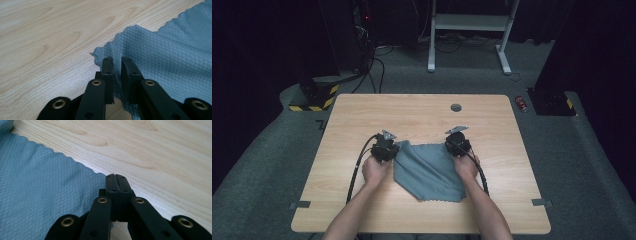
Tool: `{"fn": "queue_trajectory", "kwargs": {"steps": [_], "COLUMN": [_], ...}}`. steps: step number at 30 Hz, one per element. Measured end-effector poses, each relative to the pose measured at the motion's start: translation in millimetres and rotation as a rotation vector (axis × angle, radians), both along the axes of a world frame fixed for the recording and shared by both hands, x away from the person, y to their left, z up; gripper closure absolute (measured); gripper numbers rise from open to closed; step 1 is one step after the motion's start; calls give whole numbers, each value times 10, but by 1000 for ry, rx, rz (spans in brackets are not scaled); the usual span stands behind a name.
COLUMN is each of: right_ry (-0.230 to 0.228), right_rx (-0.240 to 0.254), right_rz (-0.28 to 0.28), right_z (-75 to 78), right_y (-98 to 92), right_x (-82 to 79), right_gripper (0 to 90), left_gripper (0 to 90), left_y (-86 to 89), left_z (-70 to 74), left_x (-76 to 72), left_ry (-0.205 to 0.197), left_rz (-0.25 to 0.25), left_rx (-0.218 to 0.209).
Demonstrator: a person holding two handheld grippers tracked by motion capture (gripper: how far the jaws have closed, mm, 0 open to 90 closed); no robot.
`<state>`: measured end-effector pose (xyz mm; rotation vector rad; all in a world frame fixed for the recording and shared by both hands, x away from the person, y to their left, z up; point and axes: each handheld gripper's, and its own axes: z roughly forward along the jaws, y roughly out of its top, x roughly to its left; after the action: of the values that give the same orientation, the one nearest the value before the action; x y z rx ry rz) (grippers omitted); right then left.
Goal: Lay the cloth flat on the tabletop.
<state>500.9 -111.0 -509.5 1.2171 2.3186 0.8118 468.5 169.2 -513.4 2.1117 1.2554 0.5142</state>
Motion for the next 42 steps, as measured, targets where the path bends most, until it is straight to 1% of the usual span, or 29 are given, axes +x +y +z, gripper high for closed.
{"fn": "queue_trajectory", "kwargs": {"steps": [1, 3, 4, 6, 7, 9, 10, 12, 13, 15, 17, 18, 19, 20, 22, 24, 25, 28, 30, 31, 32, 34, 35, 36, 37, 38, 39, 41, 42], "right_ry": [-24, -35, -81, -95, -95, -108, -110, -111, -87, -78, -34, -21, -21, -21, -44, -64, -74, -84, -80, -66, -66, -63, -57, -55, -54, -51, -46, -40, -36], "right_rx": [16, 24, 25, 40, 40, 12, 11, -8, 4, 5, 0, -3, -3, 7, 42, 74, 81, 115, 111, 100, 100, 104, 111, 115, 114, 111, 114, 117, 117], "right_rz": [-11, -21, -36, -60, -60, -72, -80, -99, -129, -138, -165, -178, -178, -178, -162, -118, -91, -1, 39, 65, 65, 78, 79, 81, 78, 71, 68, 64, 57], "right_z": [61, 94, 203, 276, 276, 318, 330, 320, 269, 241, 146, 94, 94, 90, 119, 175, 187, 208, 185, 142, 142, 99, 81, 67, 45, 22, 7, -34, -54], "right_y": [-17, -32, -97, -180, -180, -243, -276, -308, -351, -365, -379, -385, -385, -392, -402, -377, -372, -340, -339, -358, -358, -401, -425, -444, -466, -490, -506, -546, -563], "right_x": [-13, -18, -20, -13, -13, 5, 22, 57, 112, 134, 188, 190, 190, 182, 112, -21, -72, -344, -484, -620, -620, -728, -775, -805, -850, -884, -898, -927, -944], "right_gripper": [900, 900, 900, 900, 900, 900, 900, 900, 899, 898, 891, 836, 836, 824, 796, 770, 760, 731, 715, 702, 702, 686, 679, 672, 665, 661, 658, 651, 647], "left_gripper": [825, 831, 853, 866, 867, 869, 869, 866, 843, 831, 774, 704, 683, 683, 618, 574, 566, 554, 554, 561, 563, 571, 583, 587, 599, 613, 628, 702, 702], "left_y": [-2, -4, -13, -8, -8, -9, -17, -43, -65, -81, -88, -86, -86, -84, -65, -60, -56, -59, -89, -127, -127, -201, -224, -271, -318, -338, -360, -365, -375], "left_z": [-2, -3, -8, -13, -13, -13, -3, 21, 26, 24, 30, 61, 61, 95, 152, 195, 209, 232, 227, 210, 210, 175, 161, 130, 90, 68, 41, 41, 42], "left_x": [2, 5, 14, 30, 30, 78, 101, 159, 216, 240, 233, 186, 186, 126, 7, -151, -247, -547, -732, -879, -879, -1001, -1023, -1041, -1041, -1033, -1025, -1006, -1001], "left_ry": [-4, -7, -20, -22, -22, -20, -15, -22, -12, -12, -14, -18, -18, -33, -20, -19, -28, -33, -21, -17, -17, -1, 2, 7, 23, 34, 44, 46, 47], "left_rz": [-6, -5, -4, -5, -5, 1, 3, 0, 1, 6, 10, -3, -3, -10, -30, -67, -83, -142, -189, -227, -227, -264, -275, -281, -284, -285, -281, -280, -274], "left_rx": [4, 4, 9, 7, 7, 2, 15, 40, 51, 54, 33, 18, 18, 11, -27, -22, -27, -47, -50, -57, -57, -43, -28, 1, 19, 25, 16, 7, 7]}}
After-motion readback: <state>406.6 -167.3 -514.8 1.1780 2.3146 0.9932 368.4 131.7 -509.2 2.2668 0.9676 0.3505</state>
